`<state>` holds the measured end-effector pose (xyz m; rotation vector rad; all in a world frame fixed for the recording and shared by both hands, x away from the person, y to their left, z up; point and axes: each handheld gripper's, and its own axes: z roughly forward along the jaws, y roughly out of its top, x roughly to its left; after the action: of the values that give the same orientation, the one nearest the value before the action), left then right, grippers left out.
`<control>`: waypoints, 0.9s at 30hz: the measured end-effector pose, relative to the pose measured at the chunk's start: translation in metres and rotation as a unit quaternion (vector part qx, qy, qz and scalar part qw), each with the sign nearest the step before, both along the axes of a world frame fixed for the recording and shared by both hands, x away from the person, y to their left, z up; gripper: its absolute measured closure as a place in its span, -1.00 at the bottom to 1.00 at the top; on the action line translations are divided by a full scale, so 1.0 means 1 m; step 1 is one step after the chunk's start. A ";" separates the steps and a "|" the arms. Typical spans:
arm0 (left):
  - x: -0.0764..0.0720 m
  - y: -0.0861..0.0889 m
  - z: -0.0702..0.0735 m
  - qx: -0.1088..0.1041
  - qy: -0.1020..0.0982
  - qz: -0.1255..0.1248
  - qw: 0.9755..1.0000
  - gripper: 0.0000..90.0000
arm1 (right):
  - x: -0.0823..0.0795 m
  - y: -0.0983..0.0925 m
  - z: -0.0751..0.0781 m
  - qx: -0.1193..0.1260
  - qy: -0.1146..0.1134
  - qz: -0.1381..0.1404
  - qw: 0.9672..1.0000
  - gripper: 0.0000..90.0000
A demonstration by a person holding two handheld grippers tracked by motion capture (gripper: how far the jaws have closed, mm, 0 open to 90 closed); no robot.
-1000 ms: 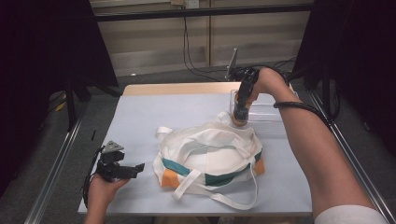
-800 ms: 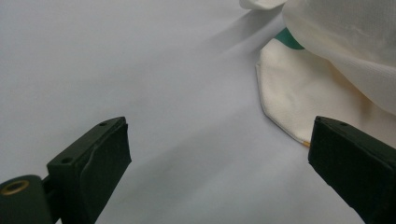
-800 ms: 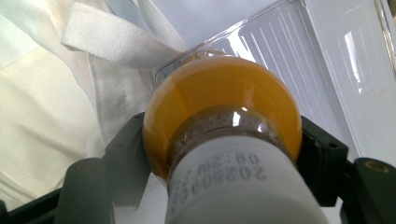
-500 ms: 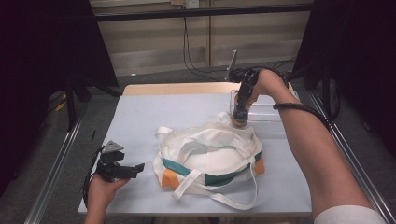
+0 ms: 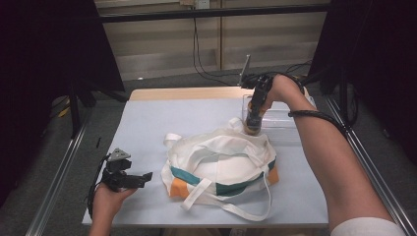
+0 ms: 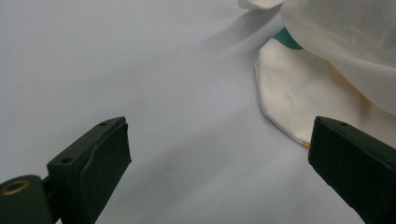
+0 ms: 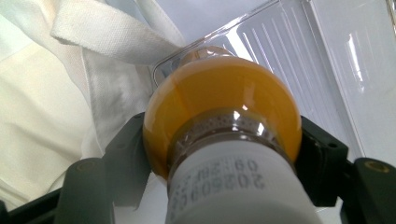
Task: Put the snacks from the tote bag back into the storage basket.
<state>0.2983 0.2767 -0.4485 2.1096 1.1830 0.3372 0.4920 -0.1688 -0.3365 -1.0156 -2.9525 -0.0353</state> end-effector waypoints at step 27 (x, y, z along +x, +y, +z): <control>0.000 0.000 0.000 0.008 0.000 -0.002 1.000 -0.88 | 0.000 -0.001 -0.010 0.003 0.002 0.003 1.000 -0.33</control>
<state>0.2983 0.2766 -0.4488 2.1253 1.1784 0.3464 0.4917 -0.1697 -0.3469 -1.0051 -2.9492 -0.0425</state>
